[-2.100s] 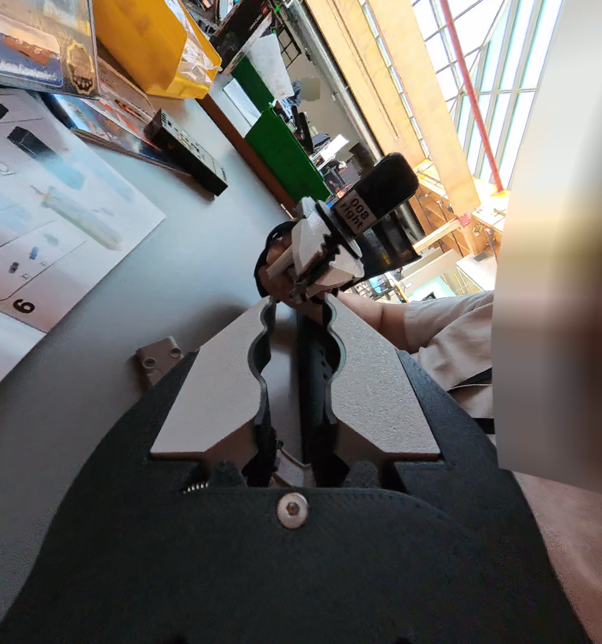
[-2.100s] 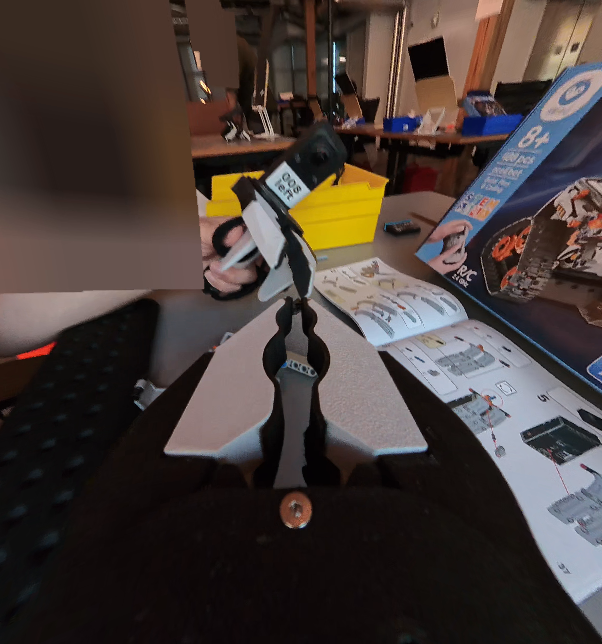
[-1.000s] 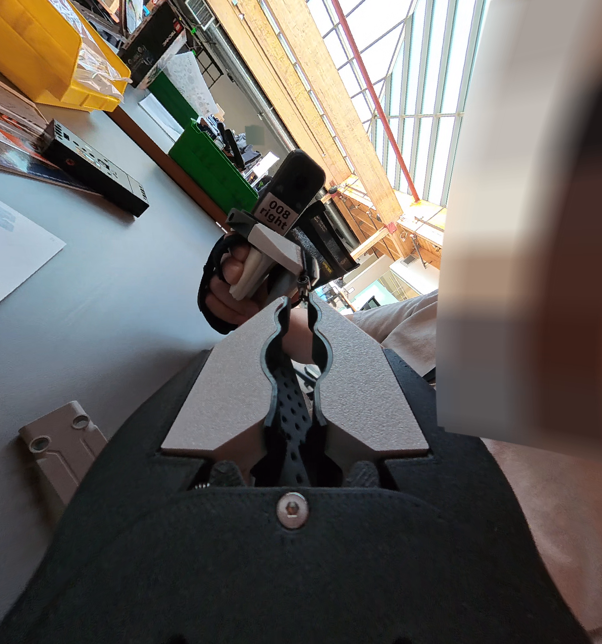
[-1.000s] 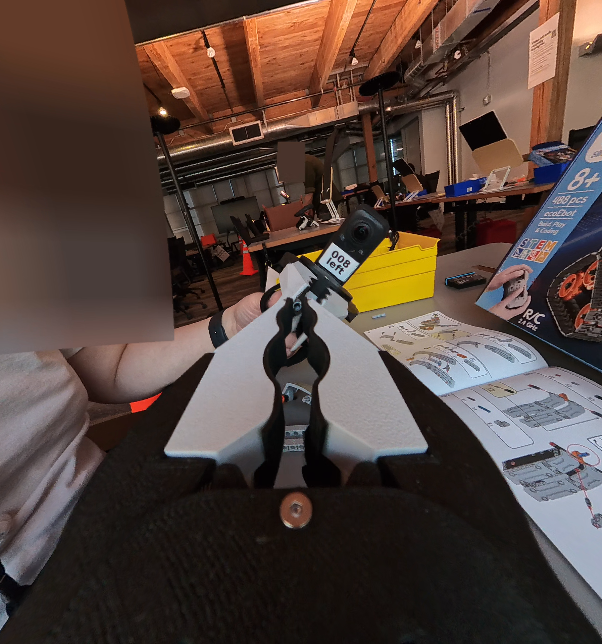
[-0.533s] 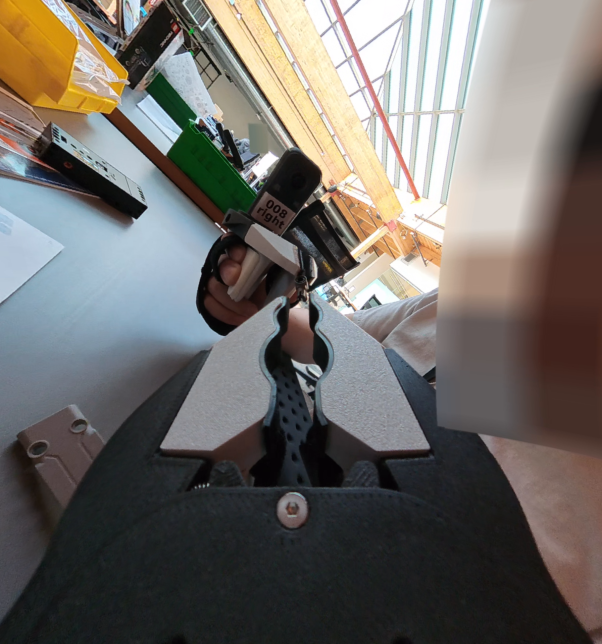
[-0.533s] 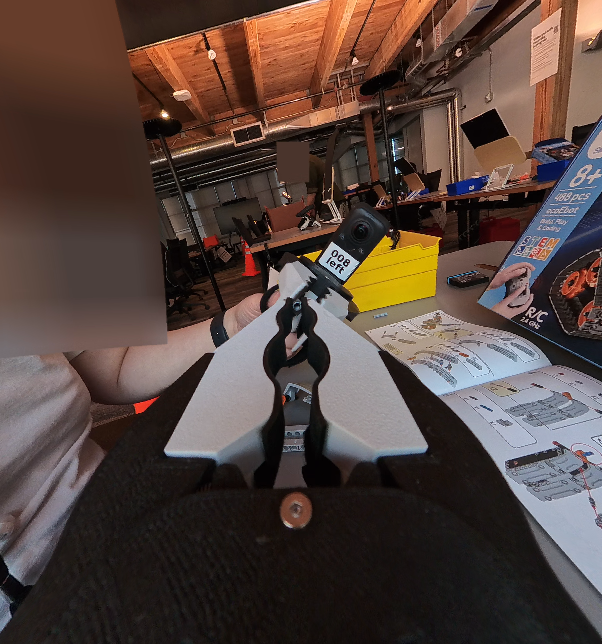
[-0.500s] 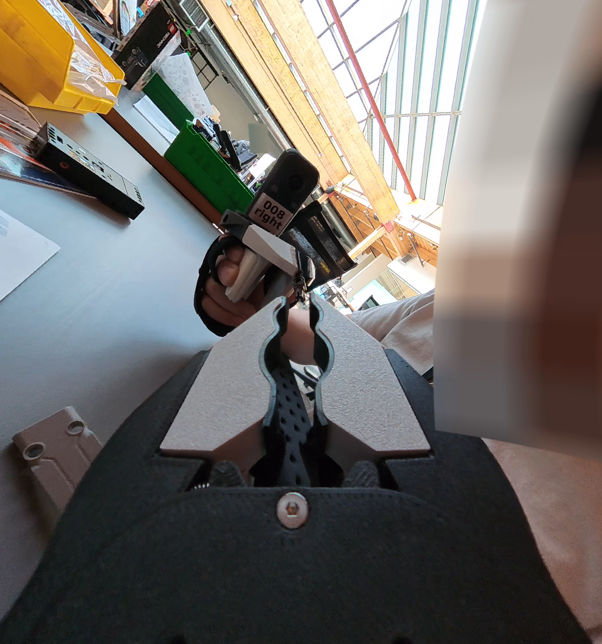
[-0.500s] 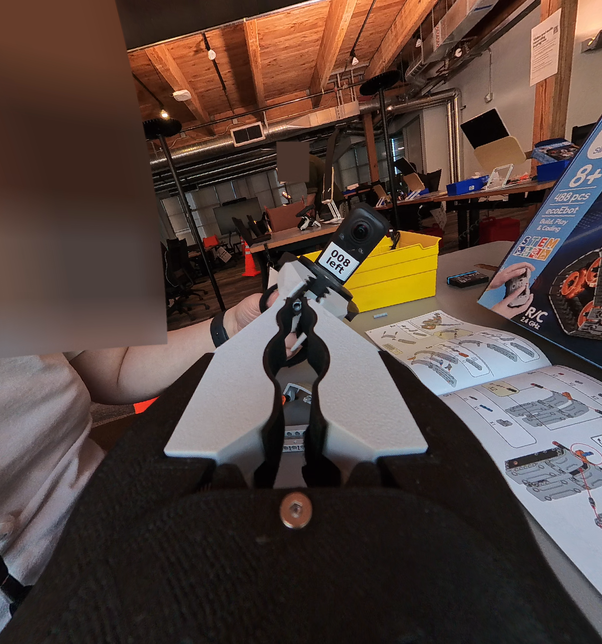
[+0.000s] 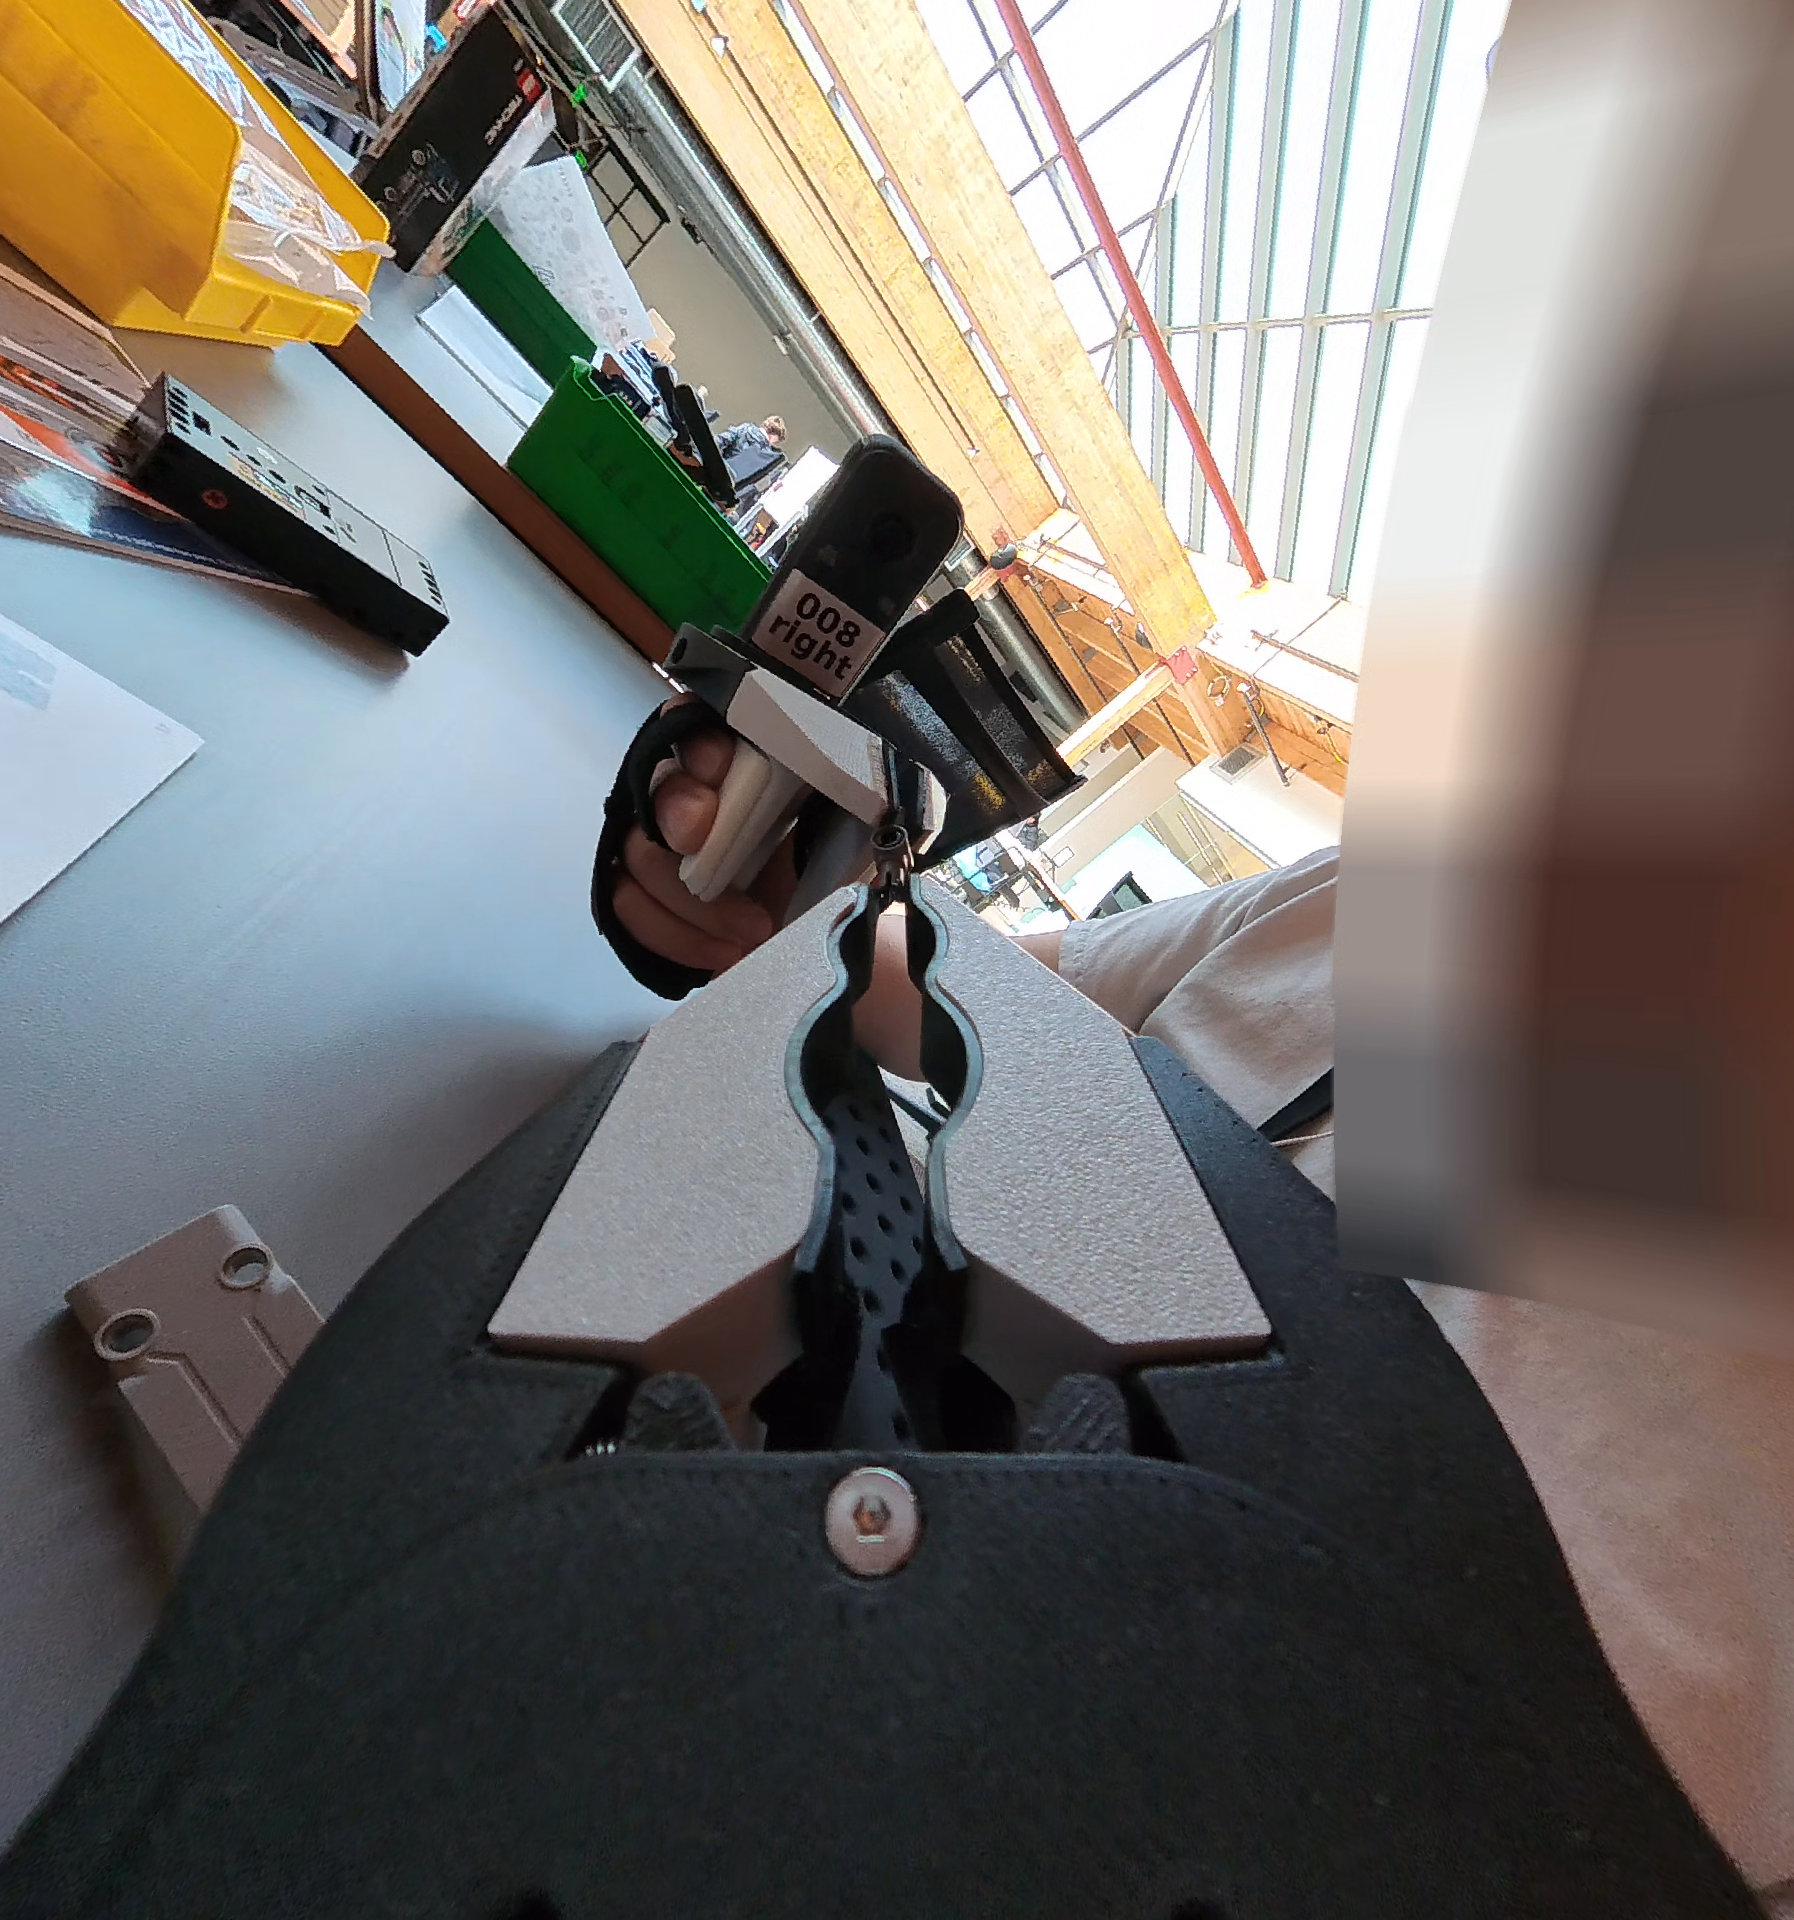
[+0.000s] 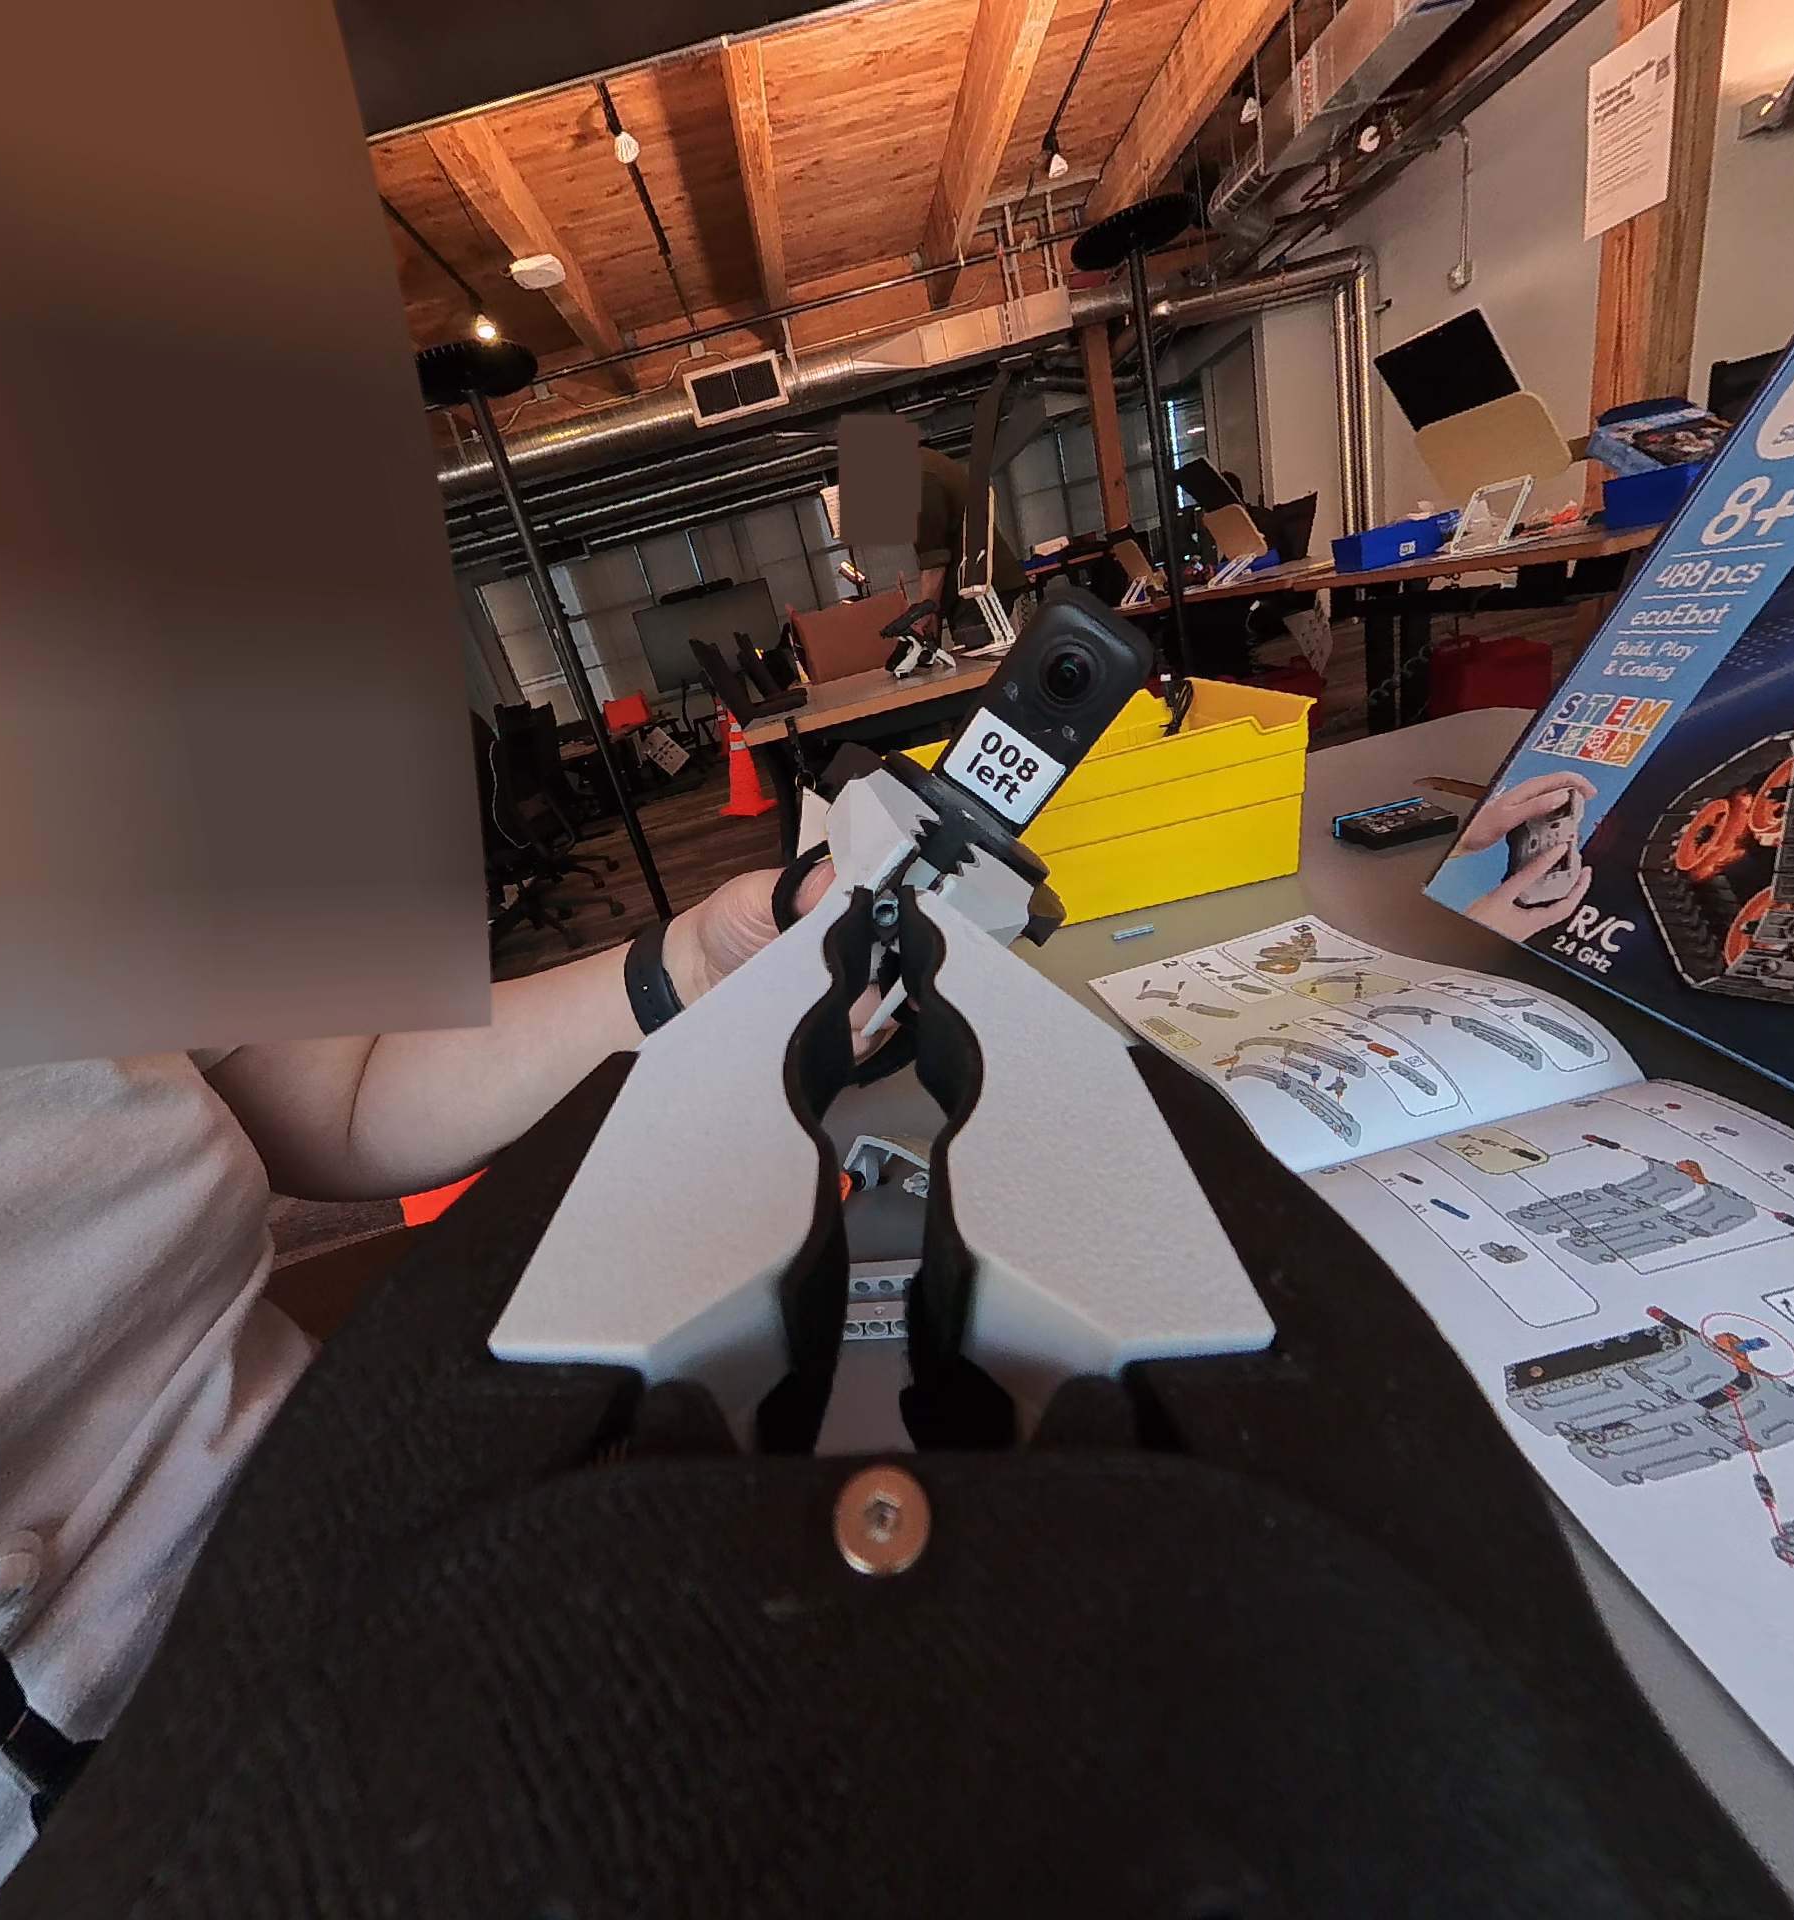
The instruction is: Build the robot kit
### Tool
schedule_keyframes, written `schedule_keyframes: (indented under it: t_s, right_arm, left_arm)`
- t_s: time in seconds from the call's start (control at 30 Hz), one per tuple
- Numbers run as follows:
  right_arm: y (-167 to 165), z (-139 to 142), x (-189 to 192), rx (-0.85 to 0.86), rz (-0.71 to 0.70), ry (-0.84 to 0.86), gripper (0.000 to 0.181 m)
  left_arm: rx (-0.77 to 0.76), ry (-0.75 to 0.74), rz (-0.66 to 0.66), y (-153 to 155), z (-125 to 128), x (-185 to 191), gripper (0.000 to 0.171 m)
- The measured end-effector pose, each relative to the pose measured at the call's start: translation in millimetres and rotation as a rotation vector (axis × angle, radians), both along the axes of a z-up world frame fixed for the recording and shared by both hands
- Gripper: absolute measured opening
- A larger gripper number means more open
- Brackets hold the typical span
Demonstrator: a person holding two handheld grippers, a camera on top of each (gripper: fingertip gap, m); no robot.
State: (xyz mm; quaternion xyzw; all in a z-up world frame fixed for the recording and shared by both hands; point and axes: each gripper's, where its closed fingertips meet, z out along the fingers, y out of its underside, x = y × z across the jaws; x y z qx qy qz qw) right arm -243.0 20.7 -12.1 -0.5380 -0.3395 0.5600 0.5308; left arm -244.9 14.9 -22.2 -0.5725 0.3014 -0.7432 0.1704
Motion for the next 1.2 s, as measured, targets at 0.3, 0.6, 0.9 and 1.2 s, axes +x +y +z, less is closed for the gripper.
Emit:
schedule_keyframes:
  t_s: [0.3, 0.6, 0.9, 1.2]
  right_arm:
    - [5, -5, -1, -0.09, 0.021, 0.023, 0.003]
    - [13, -41, -14, -0.425, 0.12, -0.052, 0.017]
    - [9, -47, -16, -0.42, 0.137, -0.094, 0.006]
    - [9, -50, -17, -0.452, 0.147, -0.094, 0.006]
  left_arm:
    - [0.075, 0.066, 0.053, 4, -6, -1, 0.002]
    - [0.199, 0.253, 0.13, 15, -32, -7, 0.002]
    - [0.241, 0.305, 0.114, 11, -38, -5, 0.002]
    - [0.269, 0.328, 0.118, 10, -41, -5, 0.002]
